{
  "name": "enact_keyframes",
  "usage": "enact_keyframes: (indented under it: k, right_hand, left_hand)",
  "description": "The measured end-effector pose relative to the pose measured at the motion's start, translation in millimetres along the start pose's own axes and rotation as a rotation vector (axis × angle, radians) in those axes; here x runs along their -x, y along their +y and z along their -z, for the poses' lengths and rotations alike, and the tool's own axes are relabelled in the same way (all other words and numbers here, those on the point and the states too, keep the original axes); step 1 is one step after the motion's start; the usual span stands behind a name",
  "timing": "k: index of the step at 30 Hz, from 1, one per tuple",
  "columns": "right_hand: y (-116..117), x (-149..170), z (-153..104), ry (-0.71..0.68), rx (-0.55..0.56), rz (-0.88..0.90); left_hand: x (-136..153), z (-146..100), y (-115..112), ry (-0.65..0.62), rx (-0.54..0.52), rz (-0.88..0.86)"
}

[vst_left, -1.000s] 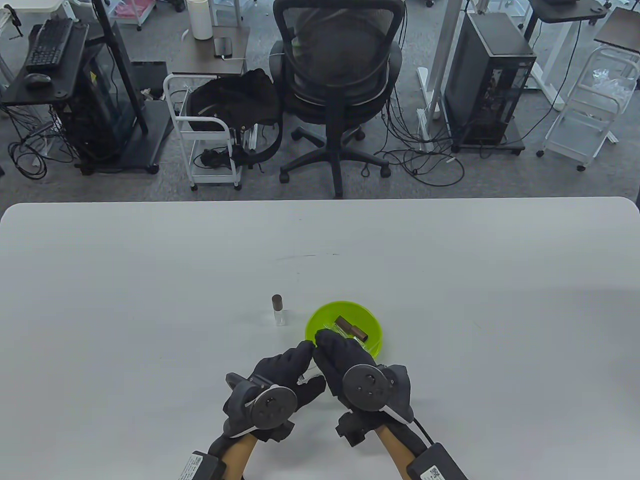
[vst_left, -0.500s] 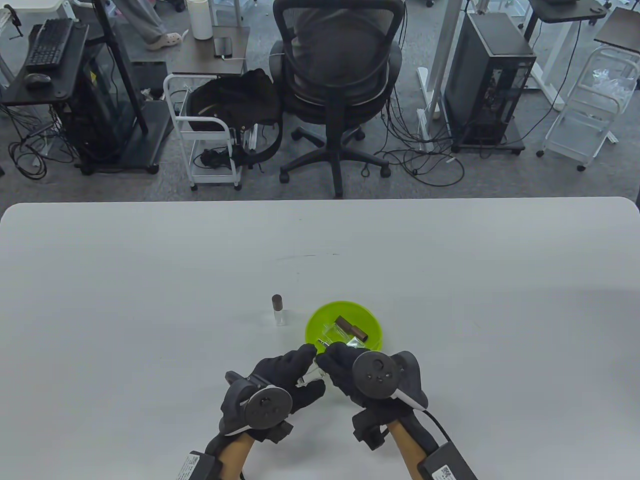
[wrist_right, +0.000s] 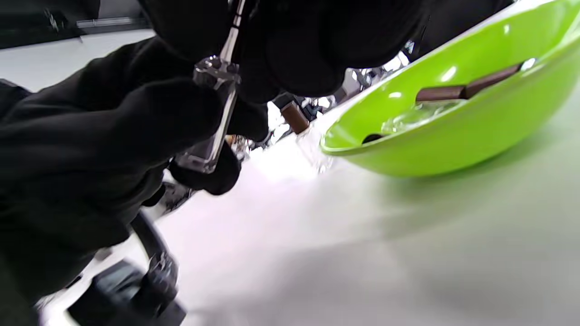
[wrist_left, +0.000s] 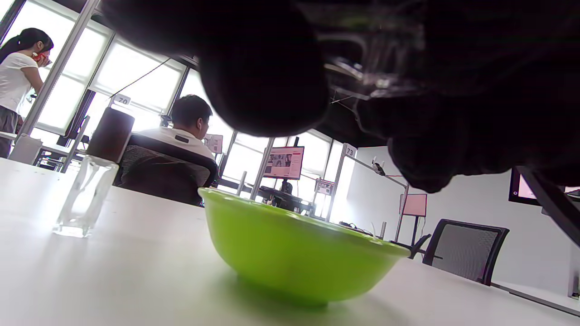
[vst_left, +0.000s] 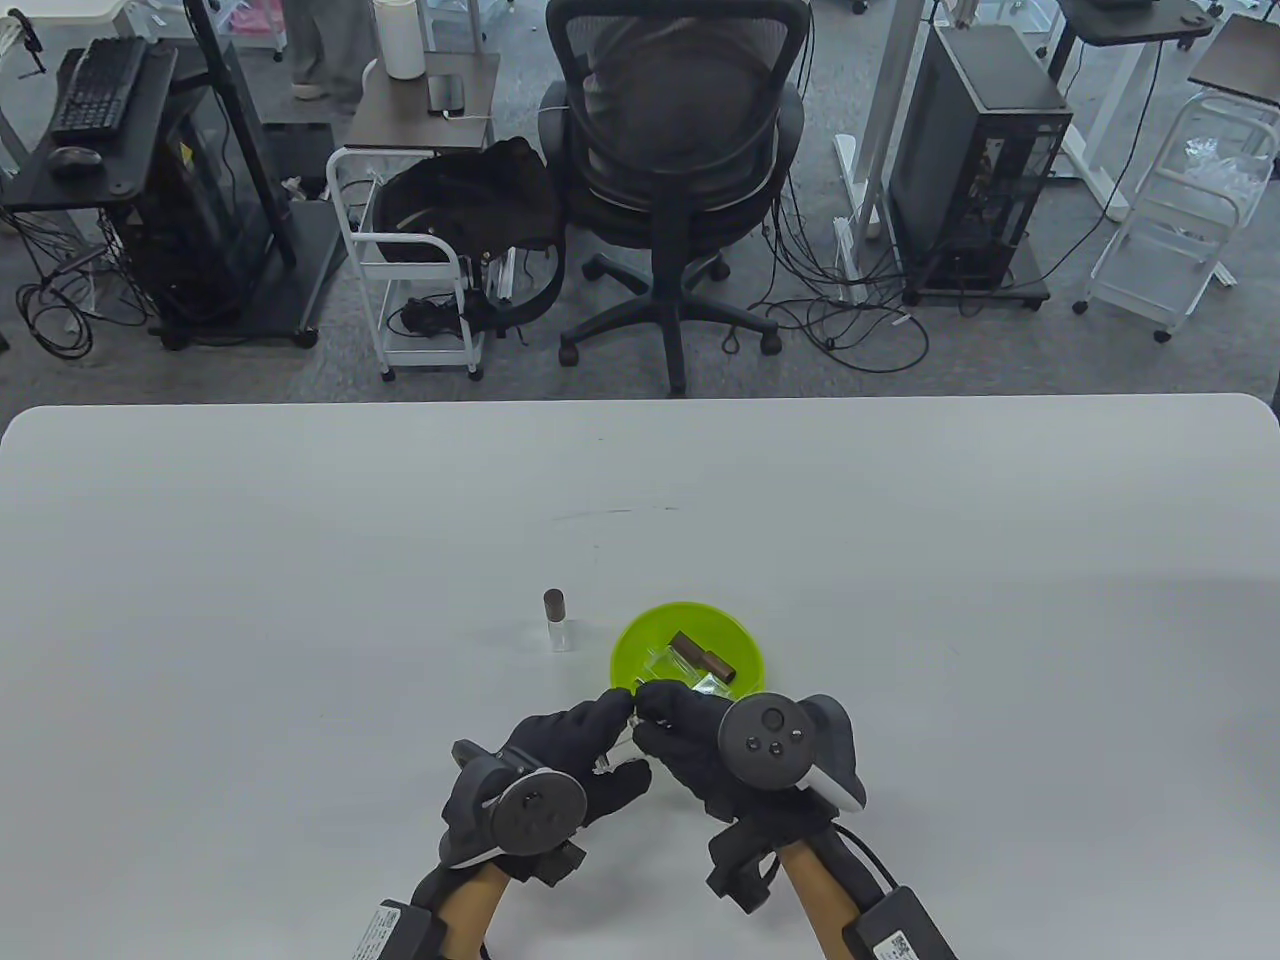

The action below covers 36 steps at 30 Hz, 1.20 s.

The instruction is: Assemble perfume bottles from components

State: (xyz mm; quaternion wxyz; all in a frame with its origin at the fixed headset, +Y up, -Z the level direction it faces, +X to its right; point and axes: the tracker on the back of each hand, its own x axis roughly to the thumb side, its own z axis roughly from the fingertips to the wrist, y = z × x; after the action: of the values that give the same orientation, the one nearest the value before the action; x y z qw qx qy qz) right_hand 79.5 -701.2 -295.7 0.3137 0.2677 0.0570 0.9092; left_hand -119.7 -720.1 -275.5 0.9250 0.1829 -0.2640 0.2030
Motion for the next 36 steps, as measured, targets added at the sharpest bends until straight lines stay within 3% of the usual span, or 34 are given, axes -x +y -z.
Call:
enact_keyframes:
  k: [5, 10, 15, 19, 22, 23, 25, 30, 36]
  right_hand:
    - [5, -5, 0, 0.05, 0.097, -0.228]
    - [12, -8, -2, 0.08, 0.245, -0.14]
    - [11, -8, 1, 0.099, 0.248, -0.143]
    - [8, -1, -2, 0.103, 0.255, -0.039]
    - [3, -2, -2, 0.003, 0.12, -0.06]
    - [2, -3, -1, -0.029, 0.01, -0.065]
    - [2, -7, -1, -0.038, -0.047, -0.129]
    - [8, -17, -3, -0.047, 0.101, -0.406]
    - [12, -17, -3, -0.007, 0.154, -0.396]
  left_hand:
    - [-4, 1, -1, -0.012, 0.001, 0.007]
    - [-1, 1, 0, 0.006, -0.001, 0.0]
    - [-5, 1, -2, -0.024, 0.008, 0.017]
    - [-7, 1, -3, -0.032, 0.005, 0.012]
    - [-2, 0, -1, -0.015, 0.002, 0.001]
    - [0, 0, 0, -0.007, 0.005, -0.004]
    - [2, -1, -1, -0.007, 0.016, -0.009]
    - [0, 1, -2, -0.012, 0.02, -0.005]
    - [-10, 3, -3, -0.002, 0.024, 0.094]
